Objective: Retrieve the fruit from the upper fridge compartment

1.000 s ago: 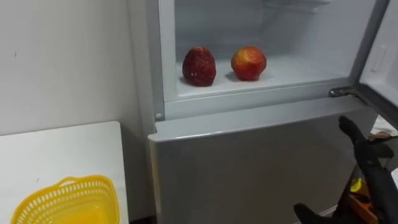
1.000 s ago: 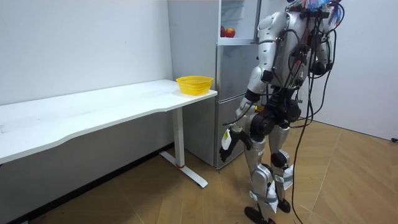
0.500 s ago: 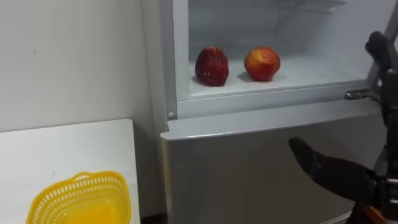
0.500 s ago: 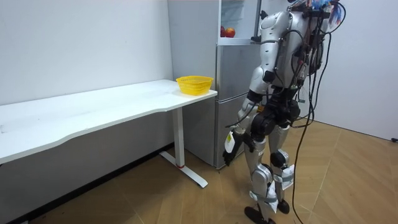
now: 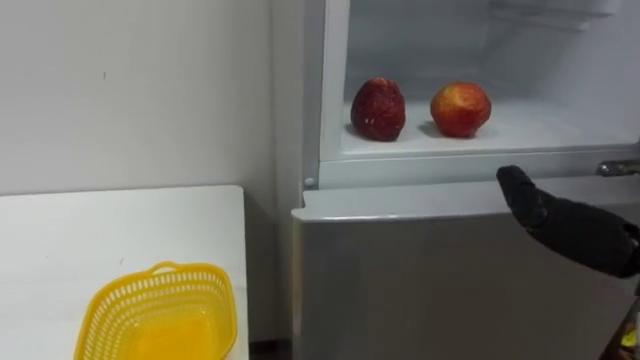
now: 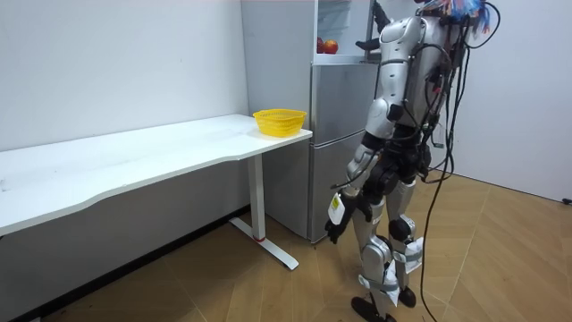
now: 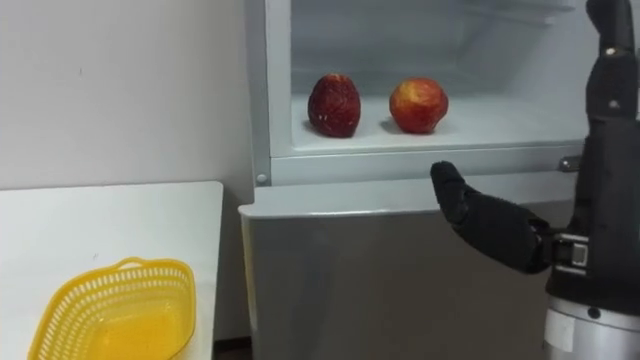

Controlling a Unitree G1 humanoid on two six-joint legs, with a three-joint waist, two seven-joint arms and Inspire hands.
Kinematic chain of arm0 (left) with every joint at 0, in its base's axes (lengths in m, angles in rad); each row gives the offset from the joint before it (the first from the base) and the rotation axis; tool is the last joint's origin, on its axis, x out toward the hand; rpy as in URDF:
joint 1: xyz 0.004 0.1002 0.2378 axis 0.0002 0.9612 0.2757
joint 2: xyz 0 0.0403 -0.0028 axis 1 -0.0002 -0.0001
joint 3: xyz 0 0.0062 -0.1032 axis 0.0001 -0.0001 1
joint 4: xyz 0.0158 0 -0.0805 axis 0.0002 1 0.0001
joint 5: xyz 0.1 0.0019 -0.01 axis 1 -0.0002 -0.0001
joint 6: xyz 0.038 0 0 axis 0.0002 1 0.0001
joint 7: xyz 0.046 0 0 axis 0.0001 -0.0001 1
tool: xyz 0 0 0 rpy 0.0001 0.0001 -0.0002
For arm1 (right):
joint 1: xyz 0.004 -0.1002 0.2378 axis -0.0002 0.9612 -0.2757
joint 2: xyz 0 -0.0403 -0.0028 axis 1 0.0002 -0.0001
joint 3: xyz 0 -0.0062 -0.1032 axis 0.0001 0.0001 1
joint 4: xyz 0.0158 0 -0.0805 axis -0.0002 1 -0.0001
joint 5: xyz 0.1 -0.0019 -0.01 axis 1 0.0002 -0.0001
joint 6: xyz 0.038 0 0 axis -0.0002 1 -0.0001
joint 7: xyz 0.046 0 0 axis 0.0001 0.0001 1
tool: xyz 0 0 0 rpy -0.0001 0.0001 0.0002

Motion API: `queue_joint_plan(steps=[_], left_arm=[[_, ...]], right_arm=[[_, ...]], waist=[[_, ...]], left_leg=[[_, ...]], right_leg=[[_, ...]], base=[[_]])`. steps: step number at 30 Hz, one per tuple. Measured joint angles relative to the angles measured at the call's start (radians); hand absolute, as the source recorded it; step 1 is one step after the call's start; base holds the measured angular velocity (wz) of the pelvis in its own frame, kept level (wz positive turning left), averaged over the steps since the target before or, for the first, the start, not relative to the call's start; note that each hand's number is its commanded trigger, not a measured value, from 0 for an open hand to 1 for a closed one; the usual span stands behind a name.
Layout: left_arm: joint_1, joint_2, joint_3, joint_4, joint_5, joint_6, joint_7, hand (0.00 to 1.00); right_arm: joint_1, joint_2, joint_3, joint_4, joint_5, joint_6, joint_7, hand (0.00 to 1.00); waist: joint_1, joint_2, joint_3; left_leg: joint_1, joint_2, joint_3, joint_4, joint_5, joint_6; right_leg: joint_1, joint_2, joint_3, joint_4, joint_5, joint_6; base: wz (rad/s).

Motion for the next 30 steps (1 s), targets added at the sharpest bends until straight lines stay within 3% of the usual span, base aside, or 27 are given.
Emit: queue_joint_plan(steps=[5, 10, 14, 21, 28, 30], left_arm=[[-0.008, 0.002, -0.003, 0.000, -0.003, 0.013, -0.007, 0.00], [-0.011, 0.001, 0.000, 0.000, 0.026, 0.026, -0.045, 0.00], [-0.023, 0.003, 0.000, -0.014, 0.053, 0.038, -0.045, 0.00], [-0.024, 0.016, -0.001, -0.046, 0.088, 0.044, -0.047, 0.00], [-0.020, 0.029, 0.000, -0.065, 0.106, 0.046, -0.064, 0.00], [-0.017, 0.028, 0.000, -0.085, 0.107, 0.057, -0.066, 0.00]], right_arm=[[-0.131, -0.002, 0.001, 0.116, 0.017, 0.029, 0.031, 0.00], [-0.171, -0.007, 0.001, 0.129, 0.011, 0.047, 0.055, 0.00], [-0.224, -0.034, 0.001, 0.183, 0.054, 0.071, 0.087, 0.00], [-0.329, -0.036, 0.006, 0.251, 0.055, 0.095, 0.086, 0.00], [-0.388, -0.036, 0.014, 0.324, 0.057, 0.117, 0.095, 0.00], [-0.392, -0.036, 0.015, 0.342, 0.059, 0.117, 0.099, 0.00]], waist=[[0.016, -0.006, 0.0038], [0.035, -0.008, 0.0059], [0.041, -0.024, 0.0129], [0.065, -0.038, 0.0063], [0.073, -0.045, 0.0055], [0.090, -0.045, 0.0057]], left_leg=[[0.013, 0.000, -0.006, 0.000, 0.000, 0.000], [0.010, -0.001, -0.015, 0.000, 0.000, 0.000], [0.008, -0.002, -0.019, -0.001, 0.000, 0.000], [0.008, -0.004, -0.041, 0.000, 0.001, 0.000], [0.010, -0.007, -0.066, -0.001, 0.001, -0.001], [0.010, -0.007, -0.068, -0.001, 0.001, -0.001]], right_leg=[[0.017, 0.000, -0.002, -0.003, 0.000, 0.000], [0.017, 0.000, -0.006, -0.004, 0.000, 0.000], [0.018, -0.001, -0.013, -0.006, 0.000, 0.000], [0.020, -0.002, -0.031, -0.013, 0.000, 0.000], [0.037, -0.002, -0.041, -0.028, 0.000, 0.000], [0.039, -0.002, -0.041, -0.031, 0.000, 0.000]], base=[[0.04], [0.03], [0.03], [0.05], [0.12], [0.00]])
